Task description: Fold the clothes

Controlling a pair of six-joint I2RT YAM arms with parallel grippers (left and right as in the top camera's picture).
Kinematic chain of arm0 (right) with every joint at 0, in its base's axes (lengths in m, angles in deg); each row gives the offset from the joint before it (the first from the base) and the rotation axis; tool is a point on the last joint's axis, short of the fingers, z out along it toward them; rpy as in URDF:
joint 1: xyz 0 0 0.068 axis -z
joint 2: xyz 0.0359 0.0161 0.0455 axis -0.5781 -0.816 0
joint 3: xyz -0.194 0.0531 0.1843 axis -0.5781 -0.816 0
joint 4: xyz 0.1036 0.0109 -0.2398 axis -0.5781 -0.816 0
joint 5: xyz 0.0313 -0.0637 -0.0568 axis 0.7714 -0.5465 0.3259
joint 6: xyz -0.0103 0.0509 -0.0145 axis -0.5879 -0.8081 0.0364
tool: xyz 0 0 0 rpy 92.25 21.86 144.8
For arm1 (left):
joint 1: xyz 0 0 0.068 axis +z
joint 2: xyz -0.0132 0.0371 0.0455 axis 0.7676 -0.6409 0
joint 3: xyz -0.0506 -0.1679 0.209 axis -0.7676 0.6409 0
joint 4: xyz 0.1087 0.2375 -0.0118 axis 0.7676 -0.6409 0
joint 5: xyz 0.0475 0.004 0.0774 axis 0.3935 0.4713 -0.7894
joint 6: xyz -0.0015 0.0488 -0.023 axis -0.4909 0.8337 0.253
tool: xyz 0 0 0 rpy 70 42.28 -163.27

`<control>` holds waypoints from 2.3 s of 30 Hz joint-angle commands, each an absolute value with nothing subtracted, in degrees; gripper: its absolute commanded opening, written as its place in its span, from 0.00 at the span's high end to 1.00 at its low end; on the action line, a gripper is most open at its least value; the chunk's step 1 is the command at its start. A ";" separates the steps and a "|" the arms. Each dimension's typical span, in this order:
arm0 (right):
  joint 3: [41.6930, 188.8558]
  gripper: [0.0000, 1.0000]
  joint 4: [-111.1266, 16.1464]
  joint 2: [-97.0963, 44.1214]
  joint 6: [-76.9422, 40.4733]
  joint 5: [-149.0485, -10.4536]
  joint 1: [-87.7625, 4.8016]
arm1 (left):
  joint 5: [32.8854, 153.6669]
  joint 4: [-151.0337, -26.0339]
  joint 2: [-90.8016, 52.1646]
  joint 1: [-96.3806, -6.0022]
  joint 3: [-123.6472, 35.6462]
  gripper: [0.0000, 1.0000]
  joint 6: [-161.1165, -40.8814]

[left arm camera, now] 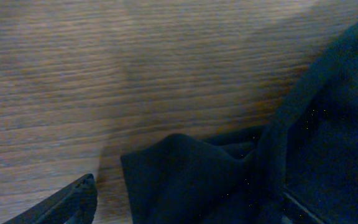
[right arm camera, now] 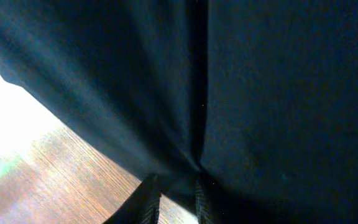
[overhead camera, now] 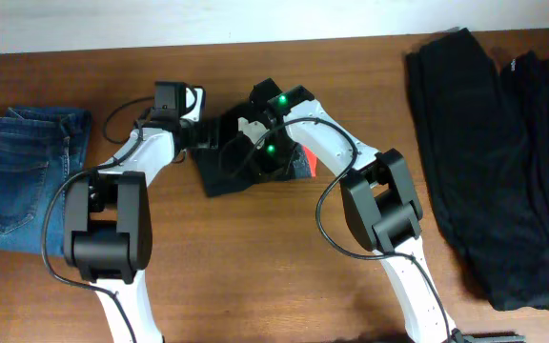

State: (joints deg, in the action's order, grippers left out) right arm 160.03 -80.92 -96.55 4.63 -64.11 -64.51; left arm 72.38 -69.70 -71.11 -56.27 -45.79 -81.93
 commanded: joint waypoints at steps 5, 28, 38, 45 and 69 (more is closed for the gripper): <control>159.02 0.75 -81.14 -97.01 4.21 -64.46 -64.81 | 64.84 -71.58 -73.78 -54.48 -45.55 0.13 -82.10; 182.63 0.67 -97.09 -94.56 3.80 -64.42 -45.69 | 70.37 -113.68 -73.78 -54.48 -45.55 0.38 -82.08; 182.41 0.67 -99.56 -94.63 4.26 -64.44 -45.12 | 73.36 -113.75 -73.58 -54.46 -48.37 0.05 -81.73; 182.39 0.67 -99.63 -94.74 4.23 -64.44 -45.10 | 87.72 -114.58 -72.79 -54.46 -54.64 0.06 -71.85; 182.19 0.67 -101.14 -94.85 4.23 -64.44 -45.10 | 101.14 -112.89 -73.34 -54.63 -48.59 0.03 -66.85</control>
State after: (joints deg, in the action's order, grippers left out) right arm 181.60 -100.90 -96.11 3.69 -64.35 -44.84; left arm 98.33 -113.59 -71.52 -54.28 -52.33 -67.98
